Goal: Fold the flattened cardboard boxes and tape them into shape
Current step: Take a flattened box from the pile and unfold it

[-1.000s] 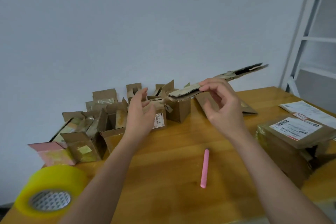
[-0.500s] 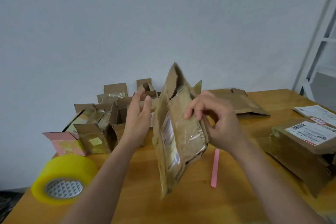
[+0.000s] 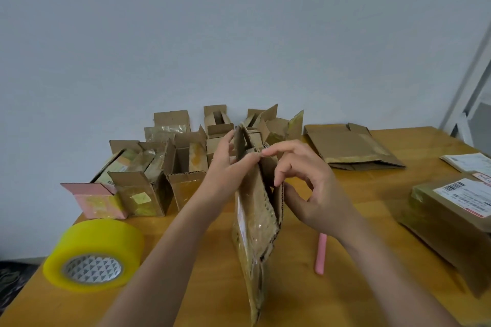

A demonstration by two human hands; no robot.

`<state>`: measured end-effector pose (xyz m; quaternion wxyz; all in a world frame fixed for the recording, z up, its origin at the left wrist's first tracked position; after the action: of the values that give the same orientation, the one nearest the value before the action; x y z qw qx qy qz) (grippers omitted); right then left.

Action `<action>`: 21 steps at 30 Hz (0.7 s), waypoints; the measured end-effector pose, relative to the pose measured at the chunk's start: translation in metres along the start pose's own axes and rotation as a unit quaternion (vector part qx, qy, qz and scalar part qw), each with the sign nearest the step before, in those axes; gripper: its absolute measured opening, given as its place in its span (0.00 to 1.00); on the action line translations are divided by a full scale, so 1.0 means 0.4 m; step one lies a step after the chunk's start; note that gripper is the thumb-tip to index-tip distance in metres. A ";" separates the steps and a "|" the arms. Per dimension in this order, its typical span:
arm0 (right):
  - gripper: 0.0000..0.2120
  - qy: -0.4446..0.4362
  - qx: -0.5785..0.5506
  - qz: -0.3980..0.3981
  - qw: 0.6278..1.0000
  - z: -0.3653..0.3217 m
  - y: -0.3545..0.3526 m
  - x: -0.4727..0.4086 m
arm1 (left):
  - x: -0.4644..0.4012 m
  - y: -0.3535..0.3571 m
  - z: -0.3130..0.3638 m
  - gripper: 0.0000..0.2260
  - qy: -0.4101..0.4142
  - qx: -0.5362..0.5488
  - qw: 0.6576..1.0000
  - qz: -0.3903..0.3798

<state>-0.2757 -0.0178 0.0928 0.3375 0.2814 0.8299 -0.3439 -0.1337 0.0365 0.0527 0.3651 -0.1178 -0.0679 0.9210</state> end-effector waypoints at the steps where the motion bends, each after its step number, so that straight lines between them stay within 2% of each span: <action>1: 0.04 0.014 0.013 -0.006 1.000 0.012 0.002 0.005 | -0.004 -0.006 -0.007 0.27 -0.005 0.011 1.000 0.003; 3: 0.05 0.052 0.030 -0.028 0.998 0.040 0.007 0.017 | -0.002 -0.023 -0.014 0.26 -0.022 0.034 0.999 0.009; 6: 0.11 0.108 -0.003 -0.051 0.993 0.073 0.013 0.037 | 0.004 -0.064 -0.027 0.29 -0.034 0.039 0.998 0.025; 9: 0.08 0.137 -0.021 -0.047 0.989 0.088 0.017 0.045 | 0.007 -0.119 -0.031 0.25 -0.024 0.058 0.995 0.073; 11: 0.04 0.172 -0.016 -0.016 0.985 0.102 0.008 0.043 | 0.011 -0.154 -0.030 0.15 -0.013 0.079 0.991 0.107; 12: 0.05 0.196 -0.006 0.011 0.981 0.114 -0.004 0.042 | 0.018 -0.166 -0.028 0.13 -0.006 0.082 0.989 0.122; 16: 0.07 0.253 0.048 0.116 0.959 0.149 -0.051 0.046 | 0.065 -0.194 -0.025 0.14 0.041 0.065 0.987 0.140; 19: 0.10 0.243 0.064 0.113 0.961 0.159 -0.036 0.057 | 0.106 -0.192 -0.023 0.12 0.112 0.037 0.985 0.122; 21: 0.06 0.246 0.047 0.112 0.962 0.169 -0.025 0.068 | 0.127 -0.183 -0.027 0.10 0.143 0.031 0.984 0.104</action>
<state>-0.2746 -0.0688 0.0401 0.1458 0.4641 0.8334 -0.2622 -0.1186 0.1247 0.0491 0.2772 -0.2431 0.0260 0.9292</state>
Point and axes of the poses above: each hand's wrist, its own x-axis away from the middle knuckle, its own y-axis out of the palm, z = x × y, the point moved 8 cm from there along -x, towards the middle knuckle, and after that the axes turned 5 degrees about z, right-handed, at the moved point
